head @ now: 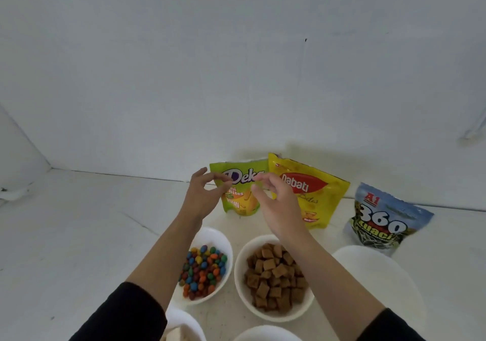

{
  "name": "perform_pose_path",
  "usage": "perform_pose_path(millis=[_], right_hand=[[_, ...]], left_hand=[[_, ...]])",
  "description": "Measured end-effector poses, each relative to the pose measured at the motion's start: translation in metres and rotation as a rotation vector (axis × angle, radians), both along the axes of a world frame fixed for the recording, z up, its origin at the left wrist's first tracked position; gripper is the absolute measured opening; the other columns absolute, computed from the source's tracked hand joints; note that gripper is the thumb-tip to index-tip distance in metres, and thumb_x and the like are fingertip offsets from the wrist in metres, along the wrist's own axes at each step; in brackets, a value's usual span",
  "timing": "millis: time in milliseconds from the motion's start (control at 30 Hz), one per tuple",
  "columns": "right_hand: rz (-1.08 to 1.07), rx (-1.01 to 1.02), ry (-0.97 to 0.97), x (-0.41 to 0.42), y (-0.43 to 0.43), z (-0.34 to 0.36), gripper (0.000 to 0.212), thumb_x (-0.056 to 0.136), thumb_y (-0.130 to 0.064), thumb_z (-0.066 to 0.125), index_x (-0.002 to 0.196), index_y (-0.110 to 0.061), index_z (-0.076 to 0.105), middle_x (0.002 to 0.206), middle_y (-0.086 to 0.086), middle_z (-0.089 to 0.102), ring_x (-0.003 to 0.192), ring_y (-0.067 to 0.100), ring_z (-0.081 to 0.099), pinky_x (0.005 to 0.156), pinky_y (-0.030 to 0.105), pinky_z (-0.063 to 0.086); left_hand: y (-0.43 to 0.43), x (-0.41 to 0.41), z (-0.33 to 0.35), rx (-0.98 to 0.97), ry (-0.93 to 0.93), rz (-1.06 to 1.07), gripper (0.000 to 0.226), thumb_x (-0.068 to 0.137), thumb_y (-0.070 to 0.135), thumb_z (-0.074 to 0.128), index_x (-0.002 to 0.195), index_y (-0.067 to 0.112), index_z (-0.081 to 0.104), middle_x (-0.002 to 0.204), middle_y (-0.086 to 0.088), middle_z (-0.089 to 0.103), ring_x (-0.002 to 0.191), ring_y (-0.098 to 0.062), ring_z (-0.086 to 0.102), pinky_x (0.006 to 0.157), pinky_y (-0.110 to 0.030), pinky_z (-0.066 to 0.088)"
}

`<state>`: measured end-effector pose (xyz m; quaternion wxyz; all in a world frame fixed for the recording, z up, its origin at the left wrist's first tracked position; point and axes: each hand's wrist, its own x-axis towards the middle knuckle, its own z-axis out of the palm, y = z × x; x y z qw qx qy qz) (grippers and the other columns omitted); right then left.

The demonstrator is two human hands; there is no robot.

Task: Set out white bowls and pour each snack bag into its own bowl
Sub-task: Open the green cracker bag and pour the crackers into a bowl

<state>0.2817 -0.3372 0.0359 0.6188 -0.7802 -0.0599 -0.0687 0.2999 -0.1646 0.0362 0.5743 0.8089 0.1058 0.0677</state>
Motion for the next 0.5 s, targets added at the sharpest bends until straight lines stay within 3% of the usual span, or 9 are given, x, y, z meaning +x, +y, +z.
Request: perform_pose_path(millis=[67,233,333,433,500], right_hand=[[0.015,0.002,0.036,0.001,0.003,-0.009,0.016,0.097,-0.021,0.063,0.113,-0.023,0.066,0.121,-0.010,0.064,0.118,0.005,0.055,0.093,0.016,0.040],[0.024,0.017,0.076,-0.002,0.011,-0.014,0.026,0.098,-0.019,0.062,0.123,-0.029,0.060,0.128,-0.013,0.058,0.127,0.010,0.054,0.102,0.025,0.041],[0.072,0.021,0.109,-0.006,0.022,-0.007,0.035,0.100,-0.021,0.060,0.135,-0.028,0.058,0.132,-0.013,0.056,0.129,0.012,0.054,0.101,0.026,0.043],[0.112,-0.013,0.077,-0.012,0.040,0.002,0.039,0.100,-0.024,0.061,0.138,-0.030,0.055,0.140,-0.012,0.054,0.130,0.009,0.051,0.100,0.024,0.040],[0.125,-0.022,0.010,-0.016,0.057,0.009,0.033,0.099,-0.022,0.062,0.129,-0.034,0.058,0.134,-0.016,0.052,0.128,0.009,0.049,0.103,0.025,0.040]], left_hand=[[0.001,0.008,-0.009,-0.035,-0.005,-0.031,0.018,0.082,0.013,0.081,0.096,0.024,0.080,0.133,0.009,0.060,0.127,-0.009,0.052,0.096,-0.025,0.043],[0.009,0.006,-0.011,-0.168,-0.049,0.119,0.022,0.082,-0.003,0.074,0.084,0.019,0.079,0.095,-0.001,0.078,0.094,-0.013,0.073,0.063,-0.014,0.053],[0.022,-0.010,-0.003,-0.270,-0.113,0.181,0.019,0.083,-0.005,0.075,0.082,0.013,0.080,0.090,-0.007,0.079,0.088,-0.018,0.077,0.069,-0.026,0.061],[0.042,-0.033,0.011,-0.351,-0.190,0.184,0.018,0.084,-0.009,0.073,0.083,0.008,0.078,0.083,-0.005,0.079,0.081,-0.016,0.078,0.062,-0.024,0.060],[0.061,-0.050,0.022,-0.374,-0.259,0.171,0.018,0.085,-0.010,0.071,0.085,0.006,0.078,0.087,-0.006,0.079,0.087,-0.018,0.077,0.066,-0.024,0.060]])
